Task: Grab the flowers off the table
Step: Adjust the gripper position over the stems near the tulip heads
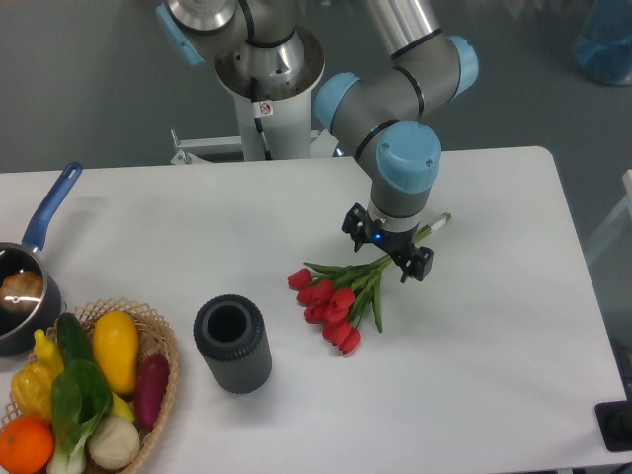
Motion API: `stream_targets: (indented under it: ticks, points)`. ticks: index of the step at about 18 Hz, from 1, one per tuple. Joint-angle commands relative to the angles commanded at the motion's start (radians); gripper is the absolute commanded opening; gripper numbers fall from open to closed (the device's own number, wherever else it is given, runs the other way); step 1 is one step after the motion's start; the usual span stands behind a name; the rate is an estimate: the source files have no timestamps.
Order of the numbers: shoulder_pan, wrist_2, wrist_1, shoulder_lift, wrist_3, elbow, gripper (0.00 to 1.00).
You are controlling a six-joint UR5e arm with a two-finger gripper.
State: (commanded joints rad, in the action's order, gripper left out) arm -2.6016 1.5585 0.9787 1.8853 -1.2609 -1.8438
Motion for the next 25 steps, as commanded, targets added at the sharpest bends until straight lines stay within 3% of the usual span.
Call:
stream_targets:
  ticks: [17,25]
  points:
    - [0.006,0.000,0.000,0.006,-0.005,-0.017,1.00]
    - [0.029,-0.005,-0.005,0.054,0.002,-0.014,1.00]
